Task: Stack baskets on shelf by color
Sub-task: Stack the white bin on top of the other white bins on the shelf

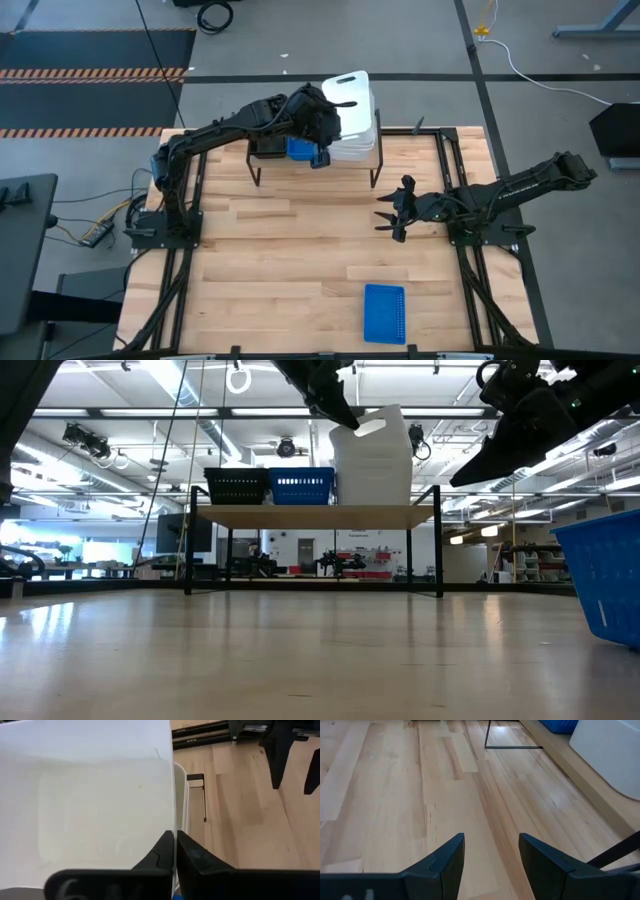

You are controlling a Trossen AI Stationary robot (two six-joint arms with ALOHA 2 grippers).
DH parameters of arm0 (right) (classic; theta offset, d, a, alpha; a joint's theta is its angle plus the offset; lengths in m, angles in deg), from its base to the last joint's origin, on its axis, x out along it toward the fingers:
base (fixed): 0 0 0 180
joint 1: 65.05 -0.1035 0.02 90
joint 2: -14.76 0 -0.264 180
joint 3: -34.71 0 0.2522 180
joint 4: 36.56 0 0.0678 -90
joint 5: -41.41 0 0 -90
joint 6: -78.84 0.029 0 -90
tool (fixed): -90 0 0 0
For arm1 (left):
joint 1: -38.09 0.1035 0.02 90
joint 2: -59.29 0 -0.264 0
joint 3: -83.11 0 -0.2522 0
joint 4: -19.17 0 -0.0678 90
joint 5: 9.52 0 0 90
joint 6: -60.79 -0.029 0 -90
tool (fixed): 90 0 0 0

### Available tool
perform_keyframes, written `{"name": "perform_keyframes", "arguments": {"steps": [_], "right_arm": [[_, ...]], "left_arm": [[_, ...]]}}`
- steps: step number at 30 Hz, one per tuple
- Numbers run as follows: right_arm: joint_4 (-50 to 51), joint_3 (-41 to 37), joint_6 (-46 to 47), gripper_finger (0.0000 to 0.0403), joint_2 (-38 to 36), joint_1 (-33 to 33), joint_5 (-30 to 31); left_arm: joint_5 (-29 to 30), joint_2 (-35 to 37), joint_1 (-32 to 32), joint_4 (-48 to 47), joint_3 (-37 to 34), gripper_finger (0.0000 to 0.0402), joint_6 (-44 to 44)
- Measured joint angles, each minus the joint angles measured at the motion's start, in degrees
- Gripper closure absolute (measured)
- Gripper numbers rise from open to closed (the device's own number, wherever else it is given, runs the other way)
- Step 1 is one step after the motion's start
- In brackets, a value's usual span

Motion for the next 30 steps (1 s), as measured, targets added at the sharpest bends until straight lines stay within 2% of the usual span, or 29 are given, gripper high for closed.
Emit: {"name": "perform_keyframes", "arguments": {"steps": [9, 15, 24, 30], "right_arm": [[0.01, 0.00, 0.00, 0.0208, 0.01, 0.00, 0.00], [0.05, 0.02, -0.02, 0.0208, 0.02, 0.00, 0.00], [0.01, 0.00, -0.44, 0.0208, 0.02, 0.07, 0.02], [-0.01, 0.00, -0.44, 0.0208, 0.01, 0.07, 0.02]], "left_arm": [[0.15, 0.00, -0.28, 0.15, 0.00, 0.0394, -0.59], [4.77, 0.86, -0.90, -2.02, 0.04, 0.0394, -2.57], [5.08, 1.07, -1.95, -4.83, 0.04, 0.0394, -2.51], [5.14, 1.07, -2.54, -3.82, 0.04, 0.0373, -2.07]]}}
